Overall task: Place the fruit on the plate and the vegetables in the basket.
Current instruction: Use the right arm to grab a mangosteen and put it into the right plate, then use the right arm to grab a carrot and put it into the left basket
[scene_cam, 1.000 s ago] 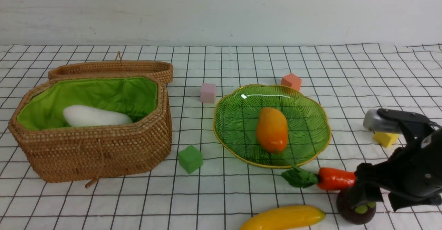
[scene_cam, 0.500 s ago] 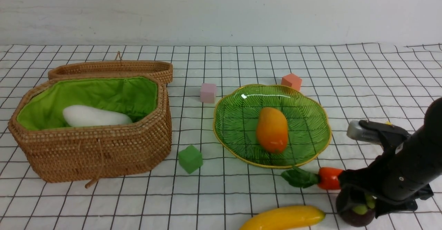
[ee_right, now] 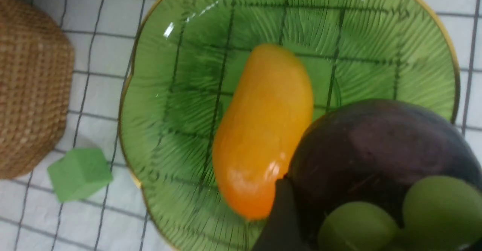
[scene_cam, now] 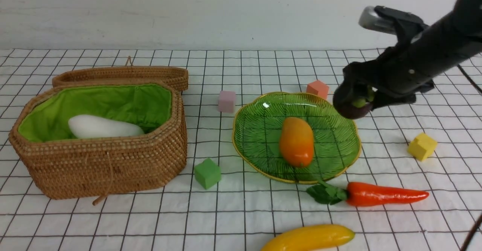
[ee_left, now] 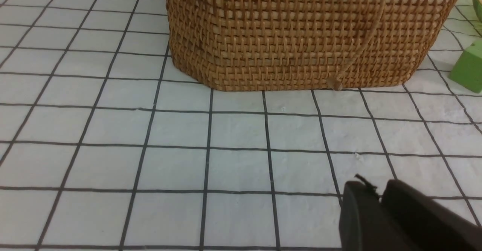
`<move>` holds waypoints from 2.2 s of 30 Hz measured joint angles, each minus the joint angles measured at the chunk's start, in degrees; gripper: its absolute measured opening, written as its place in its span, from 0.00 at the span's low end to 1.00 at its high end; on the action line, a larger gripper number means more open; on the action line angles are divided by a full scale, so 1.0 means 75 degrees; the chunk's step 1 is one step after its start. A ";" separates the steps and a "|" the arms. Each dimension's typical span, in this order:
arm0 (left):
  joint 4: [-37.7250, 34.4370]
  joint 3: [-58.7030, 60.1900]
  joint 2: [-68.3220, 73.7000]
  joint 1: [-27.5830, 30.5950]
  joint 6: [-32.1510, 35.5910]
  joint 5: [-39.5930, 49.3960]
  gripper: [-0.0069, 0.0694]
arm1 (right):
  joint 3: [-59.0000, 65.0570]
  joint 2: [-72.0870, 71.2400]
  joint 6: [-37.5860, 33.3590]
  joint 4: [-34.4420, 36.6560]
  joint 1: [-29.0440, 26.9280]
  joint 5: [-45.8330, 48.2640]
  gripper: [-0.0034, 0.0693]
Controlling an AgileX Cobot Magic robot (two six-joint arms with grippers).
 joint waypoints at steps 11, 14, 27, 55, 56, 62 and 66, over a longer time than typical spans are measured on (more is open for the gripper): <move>0.0000 0.0000 0.0000 0.0000 0.0000 0.0000 0.21 | -0.0744 0.1730 0.0114 0.0132 0.0000 -0.0727 0.84; 0.0000 0.0000 0.0000 0.0000 0.0000 0.0000 0.21 | -0.0744 0.1752 0.0114 0.0139 0.0000 -0.0712 0.92; -0.0005 0.0000 0.0000 0.0014 0.0000 0.0000 0.23 | -0.0612 0.0044 -0.1067 -0.1267 -0.0149 0.0947 0.87; -0.0005 0.0000 0.0000 0.0039 0.0000 0.0003 0.24 | 0.3148 -0.0030 -1.0003 -0.0220 -0.0459 0.0058 0.83; -0.0005 0.0000 0.0000 0.0039 0.0000 0.0003 0.24 | 0.3148 0.0085 -1.0003 -0.0137 -0.0459 0.0066 0.82; -0.0005 0.0000 0.0000 0.0039 0.0000 0.0003 0.26 | 0.2881 0.0264 -0.9826 -0.0205 -0.0459 0.0908 0.53; -0.0005 0.0000 0.0000 0.0039 0.0000 0.0003 0.26 | 0.2348 0.0197 -0.9667 -0.0379 -0.0459 0.1701 0.54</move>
